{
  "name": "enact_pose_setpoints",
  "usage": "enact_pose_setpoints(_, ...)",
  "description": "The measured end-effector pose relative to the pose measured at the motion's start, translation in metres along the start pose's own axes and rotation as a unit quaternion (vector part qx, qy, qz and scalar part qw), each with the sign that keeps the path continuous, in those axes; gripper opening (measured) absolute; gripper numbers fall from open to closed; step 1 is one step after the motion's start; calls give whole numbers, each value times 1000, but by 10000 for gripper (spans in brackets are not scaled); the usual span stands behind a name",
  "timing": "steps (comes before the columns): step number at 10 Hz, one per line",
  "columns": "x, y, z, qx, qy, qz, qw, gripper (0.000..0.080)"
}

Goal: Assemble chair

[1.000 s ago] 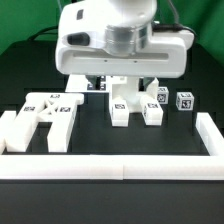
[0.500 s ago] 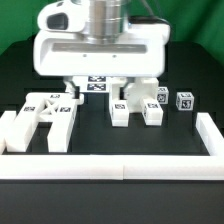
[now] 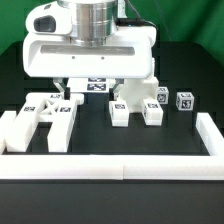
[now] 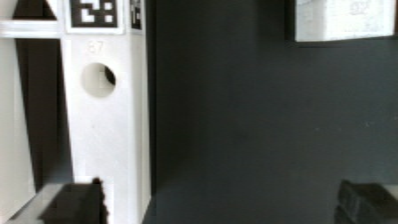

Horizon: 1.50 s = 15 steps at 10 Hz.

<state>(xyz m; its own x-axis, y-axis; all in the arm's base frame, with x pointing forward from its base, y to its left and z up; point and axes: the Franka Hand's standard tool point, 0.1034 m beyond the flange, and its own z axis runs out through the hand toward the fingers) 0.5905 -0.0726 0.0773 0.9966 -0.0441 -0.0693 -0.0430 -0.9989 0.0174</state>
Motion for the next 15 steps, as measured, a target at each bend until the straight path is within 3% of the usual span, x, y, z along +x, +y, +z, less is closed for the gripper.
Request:
enact_pose_setpoints(2,-4,31,12,-1,0,-31,1000,649)
enact_pose_setpoints(5,-3,50,28,-7,0,-45,999,649)
enact_pose_setpoints(10,-3,49,30,-6,-1,-44,999,649)
enact_pose_setpoints(12,-1,49,39,-8,-6,-41,999,649)
enact_pose_setpoints(15,24,55,50,-13,-6,-39,999,649)
